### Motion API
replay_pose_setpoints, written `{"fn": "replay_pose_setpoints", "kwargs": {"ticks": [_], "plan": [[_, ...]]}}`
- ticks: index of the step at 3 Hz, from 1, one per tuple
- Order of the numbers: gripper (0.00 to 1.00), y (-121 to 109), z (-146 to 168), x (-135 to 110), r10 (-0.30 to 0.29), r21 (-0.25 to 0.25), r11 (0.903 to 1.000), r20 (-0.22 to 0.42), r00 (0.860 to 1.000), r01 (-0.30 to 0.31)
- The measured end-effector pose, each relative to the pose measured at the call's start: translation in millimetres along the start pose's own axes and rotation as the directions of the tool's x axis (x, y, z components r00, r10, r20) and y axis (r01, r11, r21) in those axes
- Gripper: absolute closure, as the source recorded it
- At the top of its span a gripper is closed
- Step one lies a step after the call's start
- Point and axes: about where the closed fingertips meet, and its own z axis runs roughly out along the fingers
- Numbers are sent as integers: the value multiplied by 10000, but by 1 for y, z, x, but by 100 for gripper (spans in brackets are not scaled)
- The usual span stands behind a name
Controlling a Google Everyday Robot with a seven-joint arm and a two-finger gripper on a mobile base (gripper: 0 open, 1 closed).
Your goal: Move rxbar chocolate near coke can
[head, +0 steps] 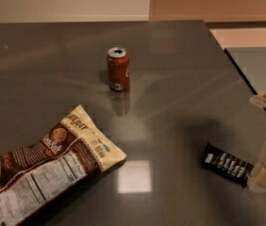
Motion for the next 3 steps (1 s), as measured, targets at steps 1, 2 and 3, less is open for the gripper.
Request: {"fn": "replay_pose_setpoints", "kwargs": {"ticks": [1,2,3], "plan": [[0,15,18,15,171,-268,9995,30,9998,-170],[0,25,33,22,207,-414,9989,211,9996,-198],[0,31,46,24,115,-504,9987,313,9994,-99]]}}
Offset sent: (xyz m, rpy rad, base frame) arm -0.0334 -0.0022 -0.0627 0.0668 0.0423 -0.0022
